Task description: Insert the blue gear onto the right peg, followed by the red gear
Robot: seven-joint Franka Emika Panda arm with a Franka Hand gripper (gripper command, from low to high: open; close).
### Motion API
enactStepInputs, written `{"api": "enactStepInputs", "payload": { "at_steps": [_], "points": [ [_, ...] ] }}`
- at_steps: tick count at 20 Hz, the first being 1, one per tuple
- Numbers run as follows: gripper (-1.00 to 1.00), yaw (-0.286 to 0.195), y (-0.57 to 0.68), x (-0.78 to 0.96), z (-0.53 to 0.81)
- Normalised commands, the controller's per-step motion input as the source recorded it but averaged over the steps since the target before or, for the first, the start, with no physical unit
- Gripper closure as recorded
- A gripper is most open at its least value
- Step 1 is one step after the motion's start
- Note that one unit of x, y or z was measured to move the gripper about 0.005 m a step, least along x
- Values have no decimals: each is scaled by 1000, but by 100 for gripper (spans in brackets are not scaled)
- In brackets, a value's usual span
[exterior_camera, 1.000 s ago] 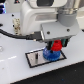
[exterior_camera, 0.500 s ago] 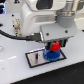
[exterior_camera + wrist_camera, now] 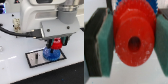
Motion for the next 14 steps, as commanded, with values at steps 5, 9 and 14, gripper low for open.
{"api": "enactStepInputs", "payload": {
  "at_steps": [5, 9, 14],
  "points": [
    [100, 0, -176, 223, -115],
    [100, 0, -145, 219, -160],
    [100, 0, -33, 177, -9]
  ]
}}
